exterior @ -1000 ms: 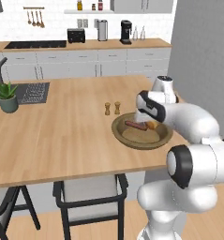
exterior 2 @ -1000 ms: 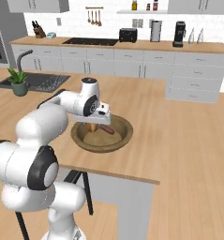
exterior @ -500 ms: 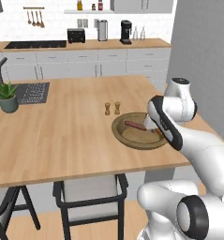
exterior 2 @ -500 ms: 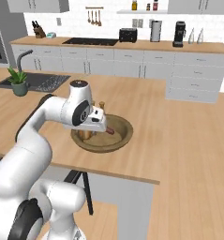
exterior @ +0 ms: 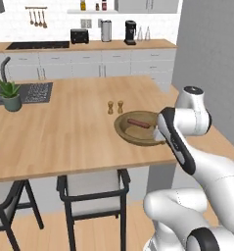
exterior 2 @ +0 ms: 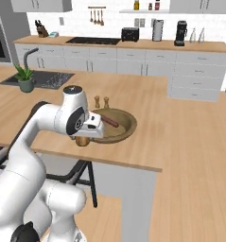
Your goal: Place one bun and one sausage from the bowl on each plate.
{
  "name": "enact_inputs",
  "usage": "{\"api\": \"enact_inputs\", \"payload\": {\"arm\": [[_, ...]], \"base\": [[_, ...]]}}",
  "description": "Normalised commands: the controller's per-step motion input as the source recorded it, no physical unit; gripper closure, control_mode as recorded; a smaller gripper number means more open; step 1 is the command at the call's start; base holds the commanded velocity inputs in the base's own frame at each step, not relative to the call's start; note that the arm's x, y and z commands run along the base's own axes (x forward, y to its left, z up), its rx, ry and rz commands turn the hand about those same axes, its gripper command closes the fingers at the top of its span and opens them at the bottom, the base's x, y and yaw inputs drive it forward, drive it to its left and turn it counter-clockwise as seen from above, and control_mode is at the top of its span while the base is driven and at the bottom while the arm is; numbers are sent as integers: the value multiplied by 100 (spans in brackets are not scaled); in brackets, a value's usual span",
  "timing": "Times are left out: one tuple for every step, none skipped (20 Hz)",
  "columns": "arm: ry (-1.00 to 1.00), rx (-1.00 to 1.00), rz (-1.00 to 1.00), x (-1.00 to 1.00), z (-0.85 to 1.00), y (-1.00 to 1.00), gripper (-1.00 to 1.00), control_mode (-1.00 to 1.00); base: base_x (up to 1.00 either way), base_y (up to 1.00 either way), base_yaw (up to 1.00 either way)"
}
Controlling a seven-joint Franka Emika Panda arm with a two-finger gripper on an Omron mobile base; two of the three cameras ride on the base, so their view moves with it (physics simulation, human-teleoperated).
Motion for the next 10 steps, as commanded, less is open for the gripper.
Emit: {"api": "enact_inputs", "payload": {"arm": [[0,0,0,0,0,0,100,100],[0,0,0,0,0,0,100,100],[0,0,0,0,0,0,100,100],[0,0,0,0,0,0,100,100],[0,0,0,0,0,0,100,100],[0,0,0,0,0,0,100,100],[0,0,0,0,0,0,100,100],[0,0,0,0,0,0,100,100],[0,0,0,0,0,0,100,100],[0,0,0,0,0,0,100,100]], "base": [[-97,39,0],[-99,53,0],[-97,66,0],[-92,79,0],[-80,89,0],[-74,94,0],[-66,100,0],[-59,100,0],[-47,100,2],[-41,100,4]]}}
